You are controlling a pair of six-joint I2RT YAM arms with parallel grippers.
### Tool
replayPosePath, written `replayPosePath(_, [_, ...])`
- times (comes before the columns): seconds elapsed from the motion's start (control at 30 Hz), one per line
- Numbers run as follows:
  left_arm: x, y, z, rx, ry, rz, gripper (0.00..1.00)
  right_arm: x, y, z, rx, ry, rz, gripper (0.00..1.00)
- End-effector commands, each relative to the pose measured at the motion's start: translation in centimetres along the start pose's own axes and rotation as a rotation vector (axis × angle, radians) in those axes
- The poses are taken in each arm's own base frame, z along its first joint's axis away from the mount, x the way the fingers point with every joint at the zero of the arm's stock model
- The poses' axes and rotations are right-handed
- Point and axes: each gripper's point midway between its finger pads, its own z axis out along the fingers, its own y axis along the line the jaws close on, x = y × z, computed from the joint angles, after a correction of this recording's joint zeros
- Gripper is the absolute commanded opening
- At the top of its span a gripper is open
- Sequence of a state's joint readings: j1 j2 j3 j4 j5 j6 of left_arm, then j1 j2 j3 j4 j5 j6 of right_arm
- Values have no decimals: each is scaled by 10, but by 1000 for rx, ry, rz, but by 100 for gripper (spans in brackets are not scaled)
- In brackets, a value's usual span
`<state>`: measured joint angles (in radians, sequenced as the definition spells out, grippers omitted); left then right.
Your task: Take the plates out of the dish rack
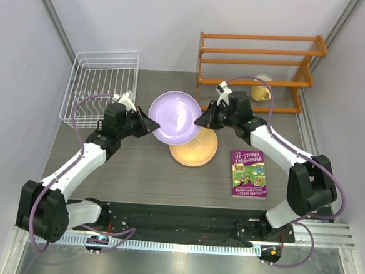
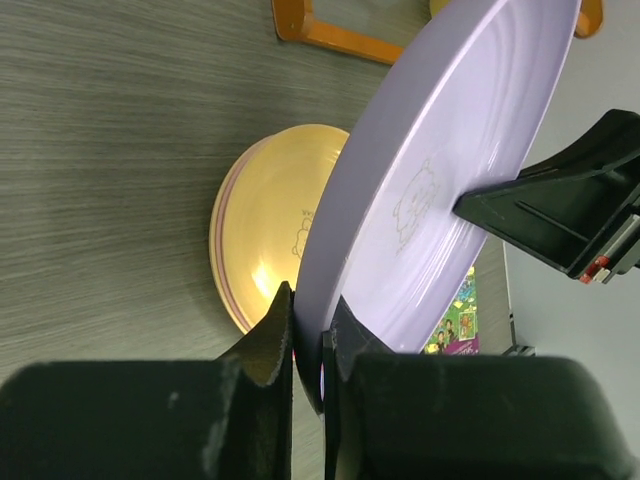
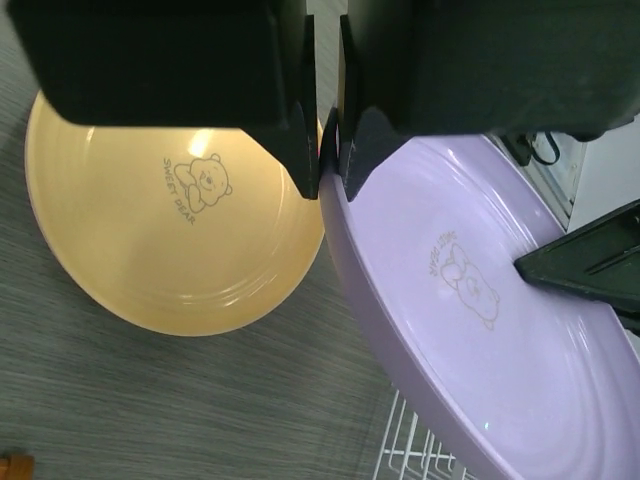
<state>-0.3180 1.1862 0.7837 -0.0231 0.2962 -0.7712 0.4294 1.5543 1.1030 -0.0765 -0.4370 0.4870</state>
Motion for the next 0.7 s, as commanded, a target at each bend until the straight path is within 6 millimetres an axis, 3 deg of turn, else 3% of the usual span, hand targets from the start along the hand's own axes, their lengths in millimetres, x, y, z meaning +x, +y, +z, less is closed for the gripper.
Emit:
replayPosePath(0.0, [-18,-37,-14,138,-54,40,8,-18,2,-5,23,-59,-48,7])
replayPosePath(0.03, [-19,-36,-15,127,-63,45,28,-21,4,-8,24,-68,-52,7])
replayPosePath(0.07, [-17,-31,-16,105,-58,45,40,-23,2,-10,40,-78,-52,7])
replayPosePath(0.1, [-18,-28,-16,88,-64,50,48,-22,-2,-12,58,-75,-51,8])
replayPosePath(0.13, [-24,-25,-17,65,-96,72,62,-24,-1,-15,67,-85,-59,7])
replayPosePath(0.17, [-19,-14,-19,16,-77,70,65,-23,-5,-18,85,-78,-55,8])
replayPosePath(0.23, [-25,1,-22,-67,-113,102,72,-26,-16,-23,130,-88,-53,7])
replayPosePath(0.33, [-33,22,-36,-195,-164,131,73,-23,-30,-28,167,-60,-47,8])
replayPosePath(0.5, [-56,29,-70,-272,-318,222,75,3,-60,-27,224,35,7,9])
replayPosePath(0.67, [-63,39,-93,-332,-405,274,75,22,-77,-26,243,92,66,11])
